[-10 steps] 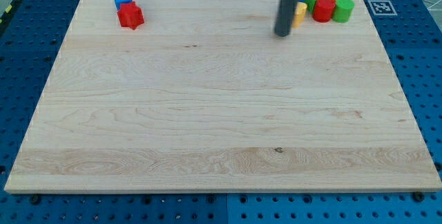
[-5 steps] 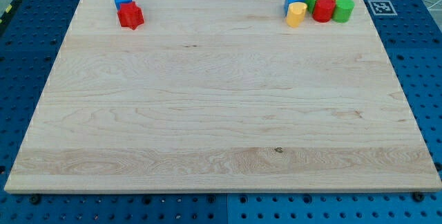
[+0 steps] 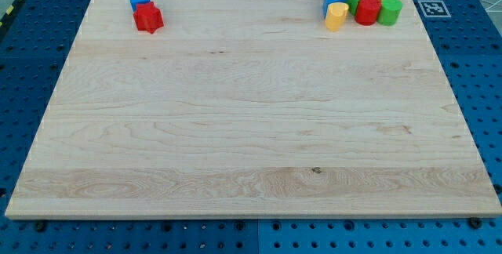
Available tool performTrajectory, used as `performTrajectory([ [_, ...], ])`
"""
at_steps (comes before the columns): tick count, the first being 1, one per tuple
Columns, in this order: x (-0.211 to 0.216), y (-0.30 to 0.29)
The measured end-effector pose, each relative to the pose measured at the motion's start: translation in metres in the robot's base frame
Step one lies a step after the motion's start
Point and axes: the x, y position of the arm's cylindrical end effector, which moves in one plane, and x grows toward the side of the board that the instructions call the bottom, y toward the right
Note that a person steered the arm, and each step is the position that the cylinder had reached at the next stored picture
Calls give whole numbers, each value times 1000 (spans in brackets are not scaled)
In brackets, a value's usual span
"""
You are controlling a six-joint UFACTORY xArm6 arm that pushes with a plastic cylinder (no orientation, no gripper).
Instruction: Push the green star along with the red circle slightly down
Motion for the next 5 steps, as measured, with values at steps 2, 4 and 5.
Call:
performTrajectory([
  [2, -8, 24],
  [4, 7, 36],
  [5, 23, 36],
])
